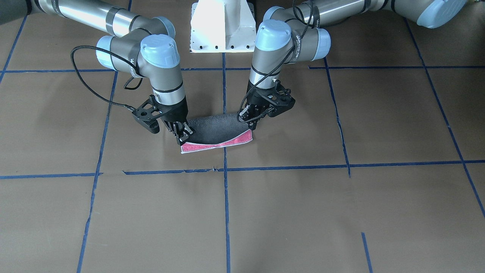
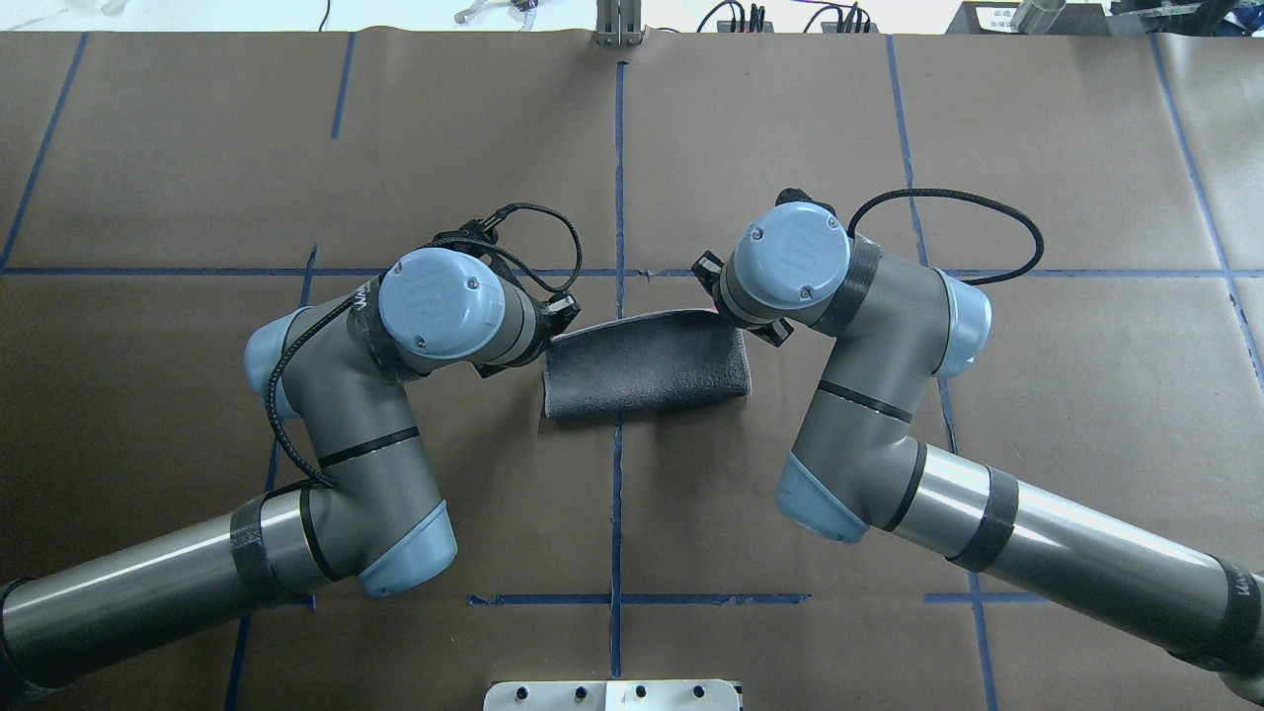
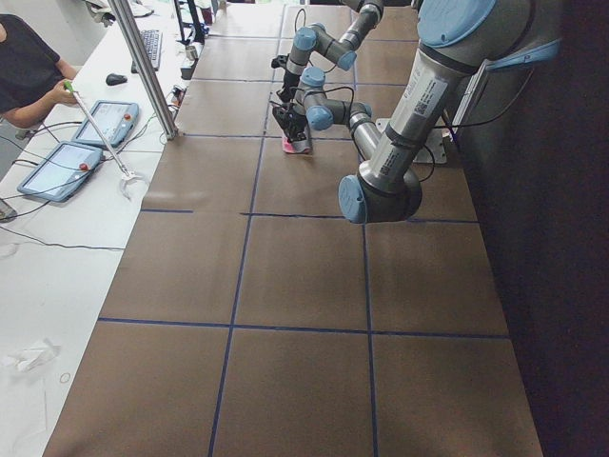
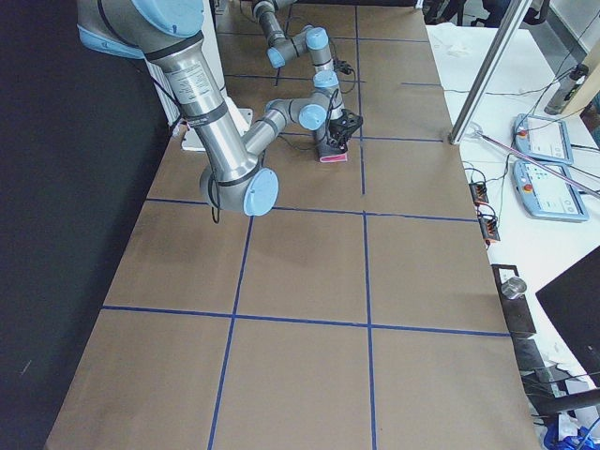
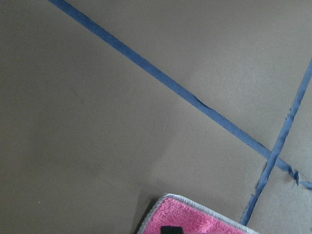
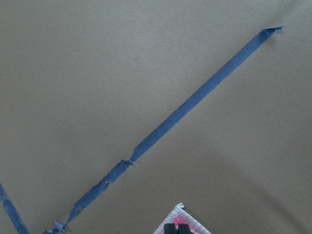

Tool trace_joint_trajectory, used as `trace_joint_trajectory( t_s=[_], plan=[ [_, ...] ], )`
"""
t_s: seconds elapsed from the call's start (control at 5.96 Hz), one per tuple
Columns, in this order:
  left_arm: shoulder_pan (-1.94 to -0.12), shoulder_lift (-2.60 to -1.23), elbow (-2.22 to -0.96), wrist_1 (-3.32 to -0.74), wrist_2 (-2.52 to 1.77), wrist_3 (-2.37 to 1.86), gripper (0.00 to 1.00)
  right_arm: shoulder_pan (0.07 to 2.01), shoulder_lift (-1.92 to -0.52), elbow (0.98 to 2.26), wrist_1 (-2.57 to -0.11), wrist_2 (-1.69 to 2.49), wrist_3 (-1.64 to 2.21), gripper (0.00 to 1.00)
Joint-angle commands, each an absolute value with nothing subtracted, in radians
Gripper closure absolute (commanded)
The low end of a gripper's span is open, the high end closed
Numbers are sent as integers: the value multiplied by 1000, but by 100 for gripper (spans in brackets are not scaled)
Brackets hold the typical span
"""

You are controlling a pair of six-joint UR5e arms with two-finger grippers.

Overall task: Fold towel twice with both arms
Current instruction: 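Release the folded edge and raise both grippers off the towel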

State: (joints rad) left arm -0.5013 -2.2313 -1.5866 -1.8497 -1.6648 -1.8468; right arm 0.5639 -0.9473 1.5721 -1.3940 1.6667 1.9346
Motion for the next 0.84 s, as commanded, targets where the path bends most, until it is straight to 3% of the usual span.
trace_joint_trajectory(
  t_s=[0.0,0.17,0.67],
  plan=[
    [-523,-2232,-1566,-1900,-1666,-1809,23,566,-937,1571,-1393,1695,1919,16],
    [-531,-2227,-1575,-1946,-1677,-1812,22,592,-946,1609,-1393,1780,1919,1],
    [-453,-2175,-1655,-1930,-1677,-2007,19,649,-1096,1831,-1391,1891,1889,1]
  ],
)
